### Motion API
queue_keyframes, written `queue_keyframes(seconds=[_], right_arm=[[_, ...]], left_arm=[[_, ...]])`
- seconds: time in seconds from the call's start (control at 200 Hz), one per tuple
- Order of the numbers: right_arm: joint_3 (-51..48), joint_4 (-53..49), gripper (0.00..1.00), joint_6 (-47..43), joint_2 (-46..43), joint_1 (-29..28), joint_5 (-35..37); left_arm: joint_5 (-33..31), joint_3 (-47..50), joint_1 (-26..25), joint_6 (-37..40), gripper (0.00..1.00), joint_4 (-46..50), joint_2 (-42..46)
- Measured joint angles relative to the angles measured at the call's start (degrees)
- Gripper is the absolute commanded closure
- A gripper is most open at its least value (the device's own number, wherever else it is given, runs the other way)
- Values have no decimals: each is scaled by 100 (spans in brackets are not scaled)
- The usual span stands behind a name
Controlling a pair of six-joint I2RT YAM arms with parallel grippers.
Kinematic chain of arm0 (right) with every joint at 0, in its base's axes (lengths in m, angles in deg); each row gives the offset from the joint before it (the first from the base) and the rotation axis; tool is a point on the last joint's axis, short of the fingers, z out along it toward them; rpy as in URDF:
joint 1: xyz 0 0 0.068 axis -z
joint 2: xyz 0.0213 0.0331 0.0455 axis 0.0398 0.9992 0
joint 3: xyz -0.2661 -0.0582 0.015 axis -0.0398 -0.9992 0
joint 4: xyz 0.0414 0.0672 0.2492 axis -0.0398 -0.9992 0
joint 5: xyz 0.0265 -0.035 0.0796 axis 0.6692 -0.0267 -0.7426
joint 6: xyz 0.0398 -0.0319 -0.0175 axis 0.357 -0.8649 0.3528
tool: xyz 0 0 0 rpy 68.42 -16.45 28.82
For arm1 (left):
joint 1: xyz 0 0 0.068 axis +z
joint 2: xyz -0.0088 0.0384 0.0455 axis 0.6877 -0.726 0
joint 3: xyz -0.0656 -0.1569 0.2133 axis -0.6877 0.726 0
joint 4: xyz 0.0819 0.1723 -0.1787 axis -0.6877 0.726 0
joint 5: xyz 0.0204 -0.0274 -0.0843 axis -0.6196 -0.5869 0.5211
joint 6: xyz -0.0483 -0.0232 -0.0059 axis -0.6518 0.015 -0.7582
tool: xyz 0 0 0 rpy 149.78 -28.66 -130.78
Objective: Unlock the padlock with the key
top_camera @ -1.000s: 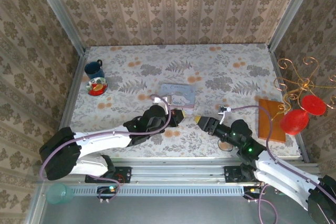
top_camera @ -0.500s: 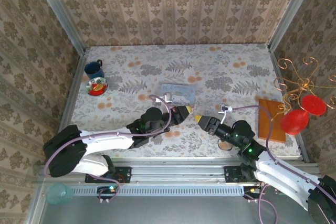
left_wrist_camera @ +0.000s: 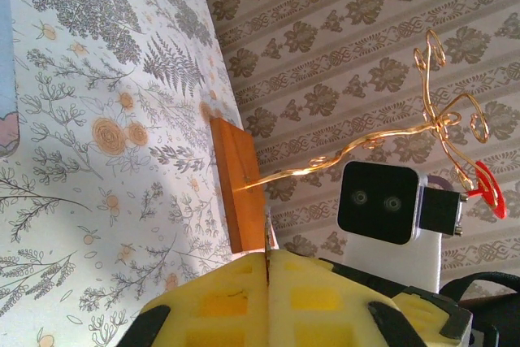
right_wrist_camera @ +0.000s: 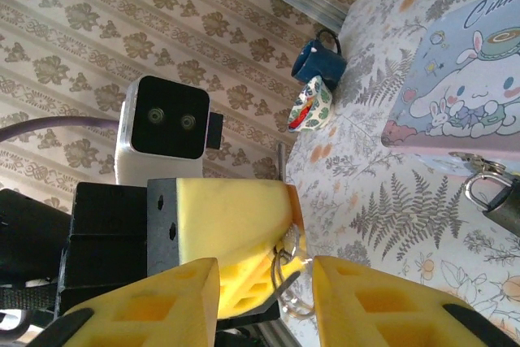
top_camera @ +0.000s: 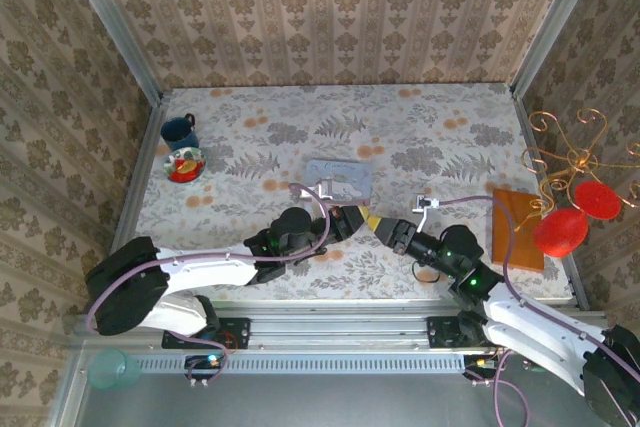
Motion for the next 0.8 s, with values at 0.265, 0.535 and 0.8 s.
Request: queue_keyframes(seconds=[0.265,0.535,0.8], right_arm=[[44,188,76,15,251,2,-44],[44,190,79,15,254,2,-33],[44,203,80,15,249,9,61]], left_arm=[[-4,0,0,-26,100,-9,2],[39,0,0,-68,100,-63,11],[13,-2,-31,-254,100,-542,-282]])
